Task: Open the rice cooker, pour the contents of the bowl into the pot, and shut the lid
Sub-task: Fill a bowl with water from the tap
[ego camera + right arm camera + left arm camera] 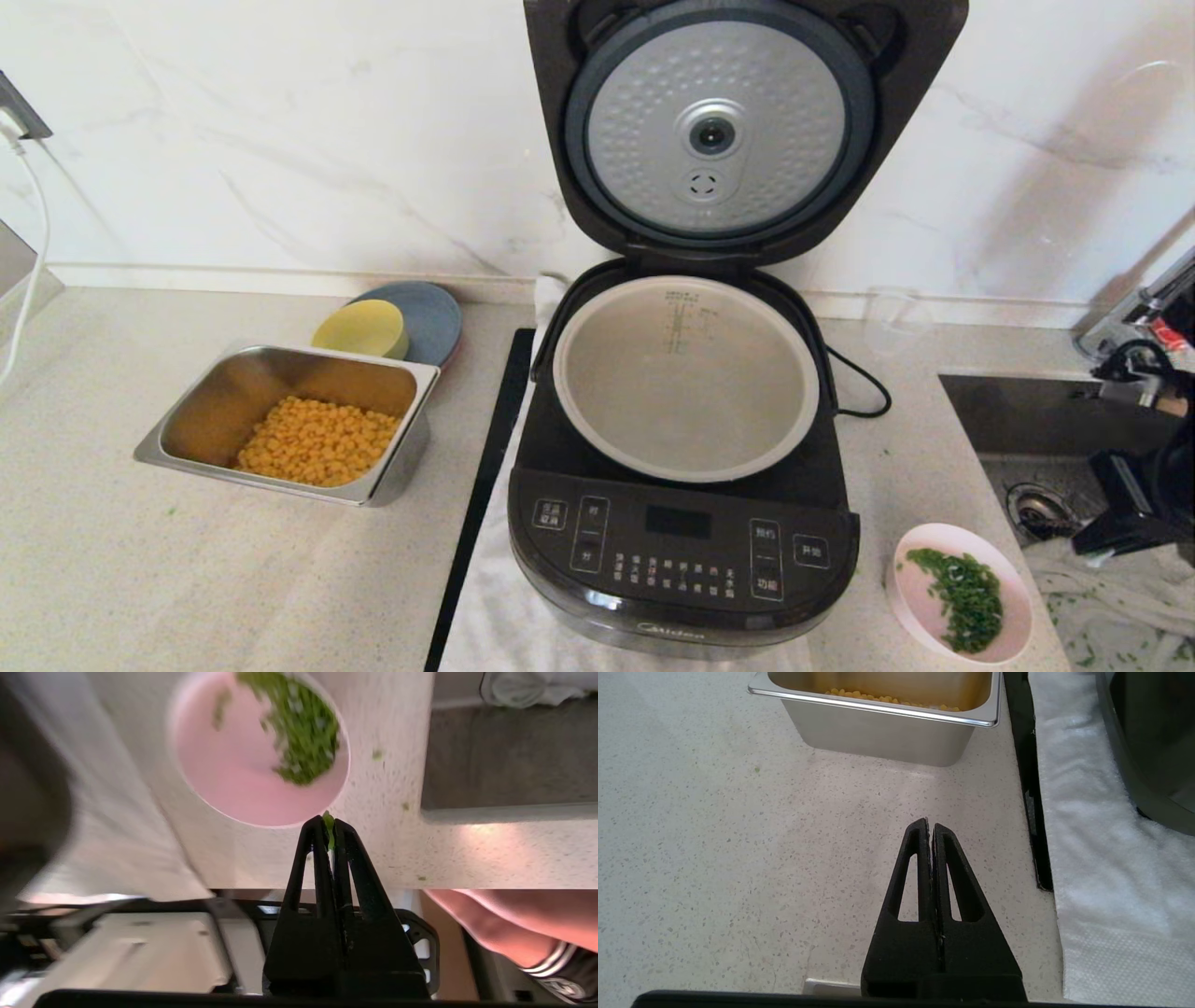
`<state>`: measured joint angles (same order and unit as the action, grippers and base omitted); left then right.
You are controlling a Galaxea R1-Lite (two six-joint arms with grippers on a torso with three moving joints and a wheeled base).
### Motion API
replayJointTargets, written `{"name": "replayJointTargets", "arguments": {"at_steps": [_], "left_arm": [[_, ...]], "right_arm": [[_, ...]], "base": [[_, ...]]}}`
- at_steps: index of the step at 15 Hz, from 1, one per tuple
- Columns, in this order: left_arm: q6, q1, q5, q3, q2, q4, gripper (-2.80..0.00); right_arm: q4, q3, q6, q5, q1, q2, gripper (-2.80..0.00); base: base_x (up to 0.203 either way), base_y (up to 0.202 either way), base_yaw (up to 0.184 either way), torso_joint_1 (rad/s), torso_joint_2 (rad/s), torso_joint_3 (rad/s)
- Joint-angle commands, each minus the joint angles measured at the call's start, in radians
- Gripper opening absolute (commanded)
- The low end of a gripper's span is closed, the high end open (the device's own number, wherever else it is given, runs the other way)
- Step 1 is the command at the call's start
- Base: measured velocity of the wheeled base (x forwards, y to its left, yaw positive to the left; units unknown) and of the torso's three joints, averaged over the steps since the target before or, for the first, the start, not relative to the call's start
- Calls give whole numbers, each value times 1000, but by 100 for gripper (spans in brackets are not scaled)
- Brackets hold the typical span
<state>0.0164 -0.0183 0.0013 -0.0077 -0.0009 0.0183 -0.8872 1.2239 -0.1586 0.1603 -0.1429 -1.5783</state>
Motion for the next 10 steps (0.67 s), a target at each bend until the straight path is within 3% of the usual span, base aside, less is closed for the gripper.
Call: {"name": "replayJointTargets", "arguments": {"at_steps": [1, 4, 10], "left_arm": [[0, 0, 0, 0, -2, 0, -280], [0, 0, 0, 0, -2, 0, -280], [0, 0, 0, 0, -2, 0, -280]], "right_arm": [[102, -178, 2, -33, 27, 50, 0], [307, -338, 5, -60, 48, 50, 0], [463, -371, 2, -55, 7, -19, 0]], "base": [[0, 0, 0, 0, 0, 0], [0, 0, 0, 0, 0, 0], [0, 0, 0, 0, 0, 0]]}}
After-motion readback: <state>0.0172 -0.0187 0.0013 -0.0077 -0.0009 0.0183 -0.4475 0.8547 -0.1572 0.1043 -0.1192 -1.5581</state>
